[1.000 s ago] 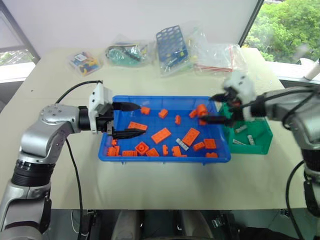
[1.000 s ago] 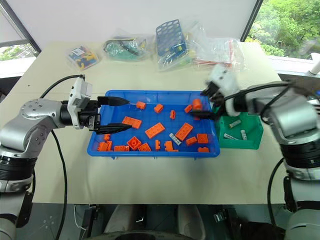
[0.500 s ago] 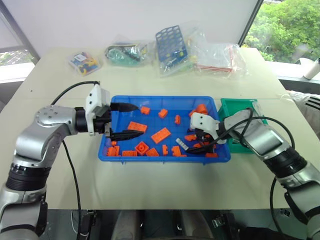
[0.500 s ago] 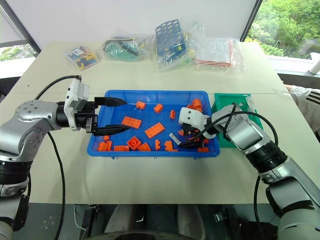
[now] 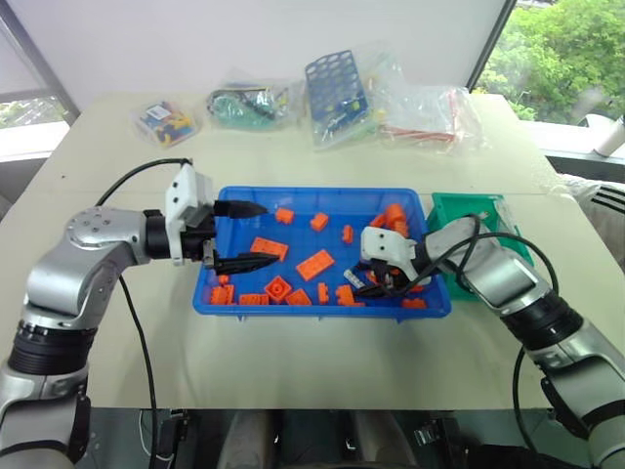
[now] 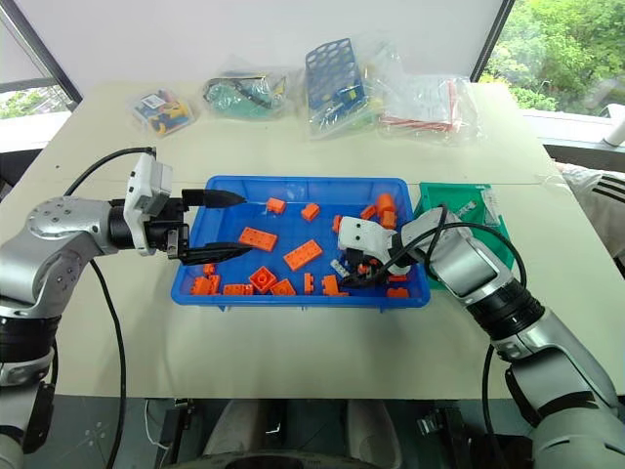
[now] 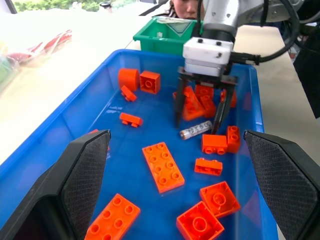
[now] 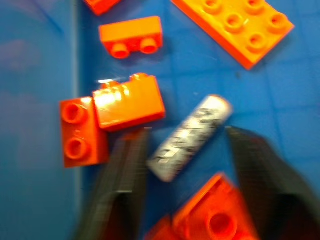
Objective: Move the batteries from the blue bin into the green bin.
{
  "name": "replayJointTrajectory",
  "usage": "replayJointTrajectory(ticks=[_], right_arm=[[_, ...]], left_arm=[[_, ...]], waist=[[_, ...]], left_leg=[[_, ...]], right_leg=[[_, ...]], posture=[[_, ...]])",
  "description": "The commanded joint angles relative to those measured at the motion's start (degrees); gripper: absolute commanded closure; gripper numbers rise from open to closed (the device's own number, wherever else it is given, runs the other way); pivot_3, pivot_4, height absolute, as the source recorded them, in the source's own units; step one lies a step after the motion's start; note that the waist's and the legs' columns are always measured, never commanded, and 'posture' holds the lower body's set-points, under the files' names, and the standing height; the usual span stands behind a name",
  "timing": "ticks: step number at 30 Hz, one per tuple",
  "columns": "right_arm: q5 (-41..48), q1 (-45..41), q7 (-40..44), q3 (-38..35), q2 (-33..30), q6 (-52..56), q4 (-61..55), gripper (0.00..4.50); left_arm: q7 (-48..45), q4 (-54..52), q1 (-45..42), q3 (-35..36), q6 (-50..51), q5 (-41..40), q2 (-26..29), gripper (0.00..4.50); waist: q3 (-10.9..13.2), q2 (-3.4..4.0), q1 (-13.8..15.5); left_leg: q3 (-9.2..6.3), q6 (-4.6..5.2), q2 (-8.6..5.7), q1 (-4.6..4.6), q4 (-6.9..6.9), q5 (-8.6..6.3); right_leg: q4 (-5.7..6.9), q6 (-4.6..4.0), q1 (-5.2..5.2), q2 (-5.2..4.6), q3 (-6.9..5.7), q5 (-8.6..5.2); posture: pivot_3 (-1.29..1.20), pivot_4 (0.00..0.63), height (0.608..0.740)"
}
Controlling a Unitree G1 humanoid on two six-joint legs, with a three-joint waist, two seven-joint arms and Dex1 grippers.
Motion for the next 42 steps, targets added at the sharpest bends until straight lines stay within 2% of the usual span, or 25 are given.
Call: replayJointTrajectory(ticks=[1,2,8,12,18,24,27,29,31,32,34,38,42], right_arm=[[0.2,0.1,-0.2,-2.2,0.2,1.1,-2.3,3.96],[0.2,0.1,-0.3,-2.4,0.3,1.3,-2.4,4.45],[0.6,-0.1,-1.2,-3.9,0.5,3.5,-3.7,4.46],[5.5,-3.2,-1.8,-12.6,-1.2,10.3,-4.2,4.46],[10.7,-4.7,-2.3,-26.8,-10.5,18.3,-1.9,4.46],[10.8,2.4,-3.2,-32.8,-19.3,19.2,0.1,4.46],[11.0,6.0,-5.8,-33.9,-19.3,19.3,-0.2,4.46],[10.3,6.4,-9.0,-34.1,-18.0,19.2,0.7,3.38],[9.6,6.4,-10.7,-33.9,-17.8,18.0,1.9,2.53],[9.7,6.4,-10.8,-33.8,-18.0,17.7,2.3,1.91],[11.5,6.6,-7.7,-34.9,-19.8,16.0,2.9,0.93],[14.6,4.9,-0.2,-40.0,-24.6,8.9,10.0,0.93],[15.1,9.8,11.5,-42.6,-30.9,-1.9,17.8,0.93]], left_arm=[[0.2,-0.2,-1.5,1.6,-0.7,-0.5,0.2,0.00],[0.1,-0.1,-1.7,1.5,-0.8,-0.4,0.2,0.00],[-0.2,0.9,-2.7,1.0,-1.3,-0.1,-0.1,0.00],[-0.4,0.7,-2.4,1.0,-1.2,-0.2,-0.1,0.00],[-0.8,0.1,-1.1,1.1,-1.2,-0.3,0.1,0.00],[-2.2,1.2,-1.0,1.1,-1.2,-0.4,0.9,0.00],[-3.4,2.8,-1.8,1.1,-1.2,-0.2,1.2,0.00],[-3.8,4.2,-2.6,1.2,-1.4,-0.1,1.3,0.00],[-4.4,5.1,-3.2,1.2,-1.5,-0.1,1.5,0.00],[-4.7,5.5,-3.5,1.3,-1.5,-0.1,1.7,0.00],[-5.6,6.8,-4.0,1.8,-1.5,-0.2,2.3,0.00],[-7.6,10.6,-5.1,4.6,-1.0,-1.1,5.3,0.00],[-11.0,16.0,-6.8,8.0,0.7,-2.6,9.4,0.00]], waist=[[0.0,0.00,0.0],[0.0,0.00,0.0],[0.0,0.00,0.0],[0.0,0.00,0.0],[0.0,0.00,0.3],[0.0,0.00,0.0],[0.0,0.01,-0.3],[0.0,0.02,-0.5],[0.0,0.02,-0.3],[0.0,0.03,-0.2],[0.0,0.03,0.0],[0.0,0.06,0.1],[0.0,0.05,0.1]], left_leg=[[0.00,0.00,0.00,0.00,0.00,0.00],[0.00,0.00,0.00,0.00,0.00,0.00],[0.00,0.00,0.00,0.00,0.00,0.00],[0.00,0.00,0.00,0.00,0.00,0.00],[-0.02,0.00,0.02,-0.01,-0.01,0.00],[0.01,0.00,-0.01,0.02,-0.03,0.00],[0.04,0.00,-0.01,0.04,-0.05,0.00],[0.08,0.00,0.00,0.06,-0.04,0.00],[0.07,0.00,0.01,0.07,-0.04,0.00],[0.06,0.00,0.02,0.06,-0.03,0.00],[0.08,0.00,0.01,0.04,-0.04,0.00],[0.09,0.00,-0.02,0.00,-0.03,0.00],[0.10,0.00,-0.02,0.02,-0.07,0.00]], right_leg=[[0.00,0.00,0.00,0.00,0.00,0.00],[0.00,0.00,0.00,0.00,0.00,0.00],[0.00,0.00,0.00,0.00,0.00,0.00],[0.01,0.00,0.00,0.00,0.00,0.00],[-0.01,0.00,0.02,-0.08,-0.02,0.00],[-0.04,-0.01,0.04,-0.07,-0.01,0.00],[-0.03,-0.01,0.02,-0.04,0.02,0.00],[0.01,0.00,0.00,-0.01,0.07,0.00],[0.03,0.00,-0.01,0.03,0.08,0.00],[0.03,0.00,-0.01,0.04,0.08,0.00],[0.01,0.00,-0.02,0.02,0.08,0.00],[-0.02,0.00,-0.03,-0.01,0.07,0.00],[-0.05,0.00,-0.02,-0.02,0.04,-0.01]], posture=[[0.00,0.150,0.739],[0.00,0.150,0.739],[0.00,0.150,0.739],[0.00,0.150,0.739],[0.00,0.150,0.739],[0.00,0.150,0.739],[0.00,0.150,0.739],[0.00,0.150,0.739],[0.00,0.150,0.739],[0.00,0.150,0.739],[0.00,0.150,0.739],[0.00,0.150,0.739],[0.00,0.150,0.739]])
